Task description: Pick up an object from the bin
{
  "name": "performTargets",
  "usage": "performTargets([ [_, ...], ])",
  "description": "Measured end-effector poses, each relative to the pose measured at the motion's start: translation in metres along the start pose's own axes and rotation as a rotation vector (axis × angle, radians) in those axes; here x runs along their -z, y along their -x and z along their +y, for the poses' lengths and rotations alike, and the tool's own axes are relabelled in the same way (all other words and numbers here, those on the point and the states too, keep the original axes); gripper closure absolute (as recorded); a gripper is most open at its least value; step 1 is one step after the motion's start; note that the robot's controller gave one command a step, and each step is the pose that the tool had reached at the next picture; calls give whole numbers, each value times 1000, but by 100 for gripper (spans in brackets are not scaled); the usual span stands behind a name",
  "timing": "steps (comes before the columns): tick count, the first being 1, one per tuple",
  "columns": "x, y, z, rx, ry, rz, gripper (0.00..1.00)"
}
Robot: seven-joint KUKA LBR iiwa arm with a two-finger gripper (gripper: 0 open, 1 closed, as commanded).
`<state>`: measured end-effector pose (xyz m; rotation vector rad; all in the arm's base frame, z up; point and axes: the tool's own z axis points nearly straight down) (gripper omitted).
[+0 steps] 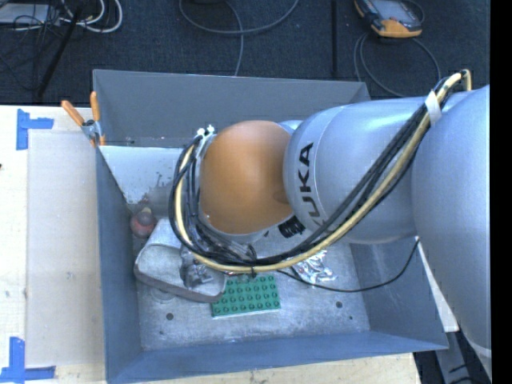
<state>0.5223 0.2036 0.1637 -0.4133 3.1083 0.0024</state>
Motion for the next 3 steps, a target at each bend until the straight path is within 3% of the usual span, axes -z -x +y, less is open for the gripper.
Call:
performTargets([
  [1, -47, -29, 20, -51, -1, 14, 100],
  [2, -45, -27, 18, -55, -1, 9, 0],
  [3, -82, -1, -59, -5, 2, -2, 0],
])
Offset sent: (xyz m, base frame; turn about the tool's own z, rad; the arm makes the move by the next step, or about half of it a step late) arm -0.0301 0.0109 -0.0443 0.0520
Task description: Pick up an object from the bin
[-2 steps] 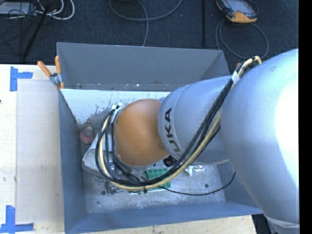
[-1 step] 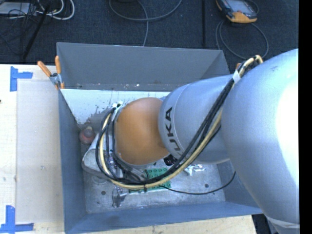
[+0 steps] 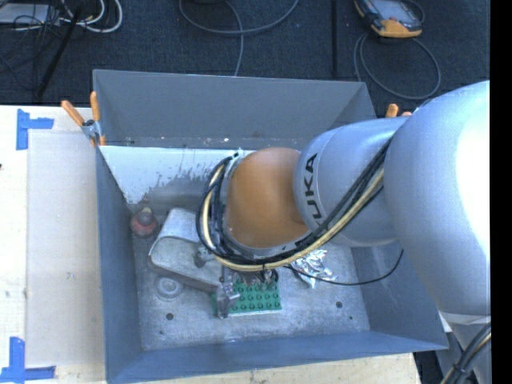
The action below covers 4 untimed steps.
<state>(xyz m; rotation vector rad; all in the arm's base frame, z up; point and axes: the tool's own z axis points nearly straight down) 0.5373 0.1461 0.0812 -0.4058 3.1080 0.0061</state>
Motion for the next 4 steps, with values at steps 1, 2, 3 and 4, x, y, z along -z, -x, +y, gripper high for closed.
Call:
performTargets([
  [1, 0, -1, 0, -6, 3, 9, 100],
  [2, 208, -24, 14, 94, -2, -1, 100],
  [3, 60, -43, 64, 257, 0, 17, 100],
  [4, 64, -41, 62, 252, -1, 10, 0],
])
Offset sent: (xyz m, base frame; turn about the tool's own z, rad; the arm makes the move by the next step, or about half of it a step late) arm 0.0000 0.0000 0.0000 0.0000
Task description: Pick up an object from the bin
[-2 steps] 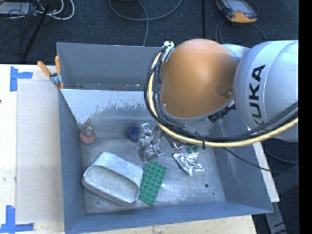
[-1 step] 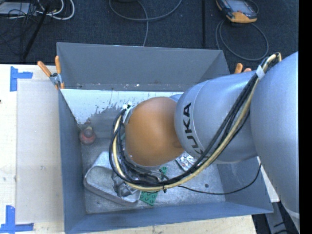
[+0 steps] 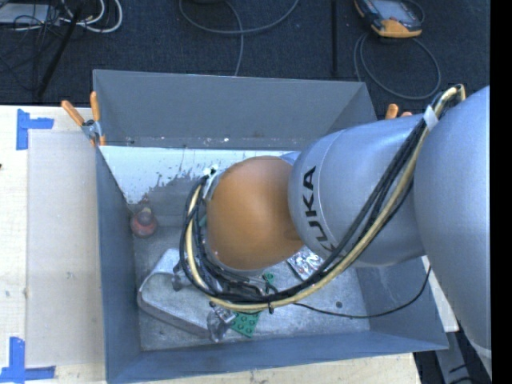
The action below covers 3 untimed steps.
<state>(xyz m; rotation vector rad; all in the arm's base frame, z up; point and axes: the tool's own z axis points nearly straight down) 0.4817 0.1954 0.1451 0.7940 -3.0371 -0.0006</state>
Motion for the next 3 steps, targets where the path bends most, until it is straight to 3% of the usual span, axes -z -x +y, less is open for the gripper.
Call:
performTargets([
  [1, -56, -18, -19, 77, -2, -17, 0],
  [2, -61, -23, -20, 72, 0, 0, 100],
  [3, -29, -21, -19, 63, -1, -3, 100],
])
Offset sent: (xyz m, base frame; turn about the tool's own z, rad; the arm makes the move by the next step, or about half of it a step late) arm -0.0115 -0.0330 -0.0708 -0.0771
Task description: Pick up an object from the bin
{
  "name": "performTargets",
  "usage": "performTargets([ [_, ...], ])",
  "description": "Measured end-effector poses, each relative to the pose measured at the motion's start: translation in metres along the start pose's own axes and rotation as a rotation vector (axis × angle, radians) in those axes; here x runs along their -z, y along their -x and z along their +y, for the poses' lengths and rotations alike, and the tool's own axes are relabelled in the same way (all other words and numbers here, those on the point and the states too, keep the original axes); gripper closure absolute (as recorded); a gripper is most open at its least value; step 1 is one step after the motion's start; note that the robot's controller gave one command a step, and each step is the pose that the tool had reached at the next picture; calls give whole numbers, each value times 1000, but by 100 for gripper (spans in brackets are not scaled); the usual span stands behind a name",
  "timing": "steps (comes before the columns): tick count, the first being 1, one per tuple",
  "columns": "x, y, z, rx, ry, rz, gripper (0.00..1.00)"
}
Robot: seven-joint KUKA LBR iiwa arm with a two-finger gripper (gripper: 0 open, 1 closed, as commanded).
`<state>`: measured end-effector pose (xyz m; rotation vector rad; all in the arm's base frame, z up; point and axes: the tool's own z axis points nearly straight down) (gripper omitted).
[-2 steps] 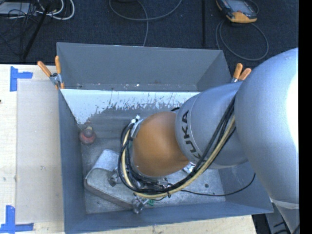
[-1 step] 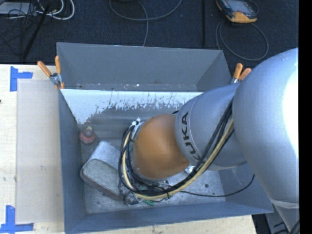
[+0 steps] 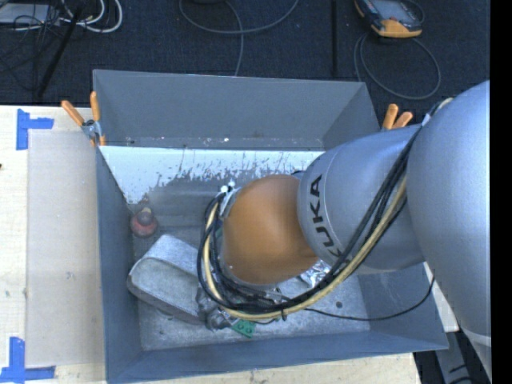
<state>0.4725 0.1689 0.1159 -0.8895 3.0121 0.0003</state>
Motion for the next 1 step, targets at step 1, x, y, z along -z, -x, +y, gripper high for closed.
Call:
performTargets([
  [1, 117, 11, 1, 1, -2, -8, 100],
])
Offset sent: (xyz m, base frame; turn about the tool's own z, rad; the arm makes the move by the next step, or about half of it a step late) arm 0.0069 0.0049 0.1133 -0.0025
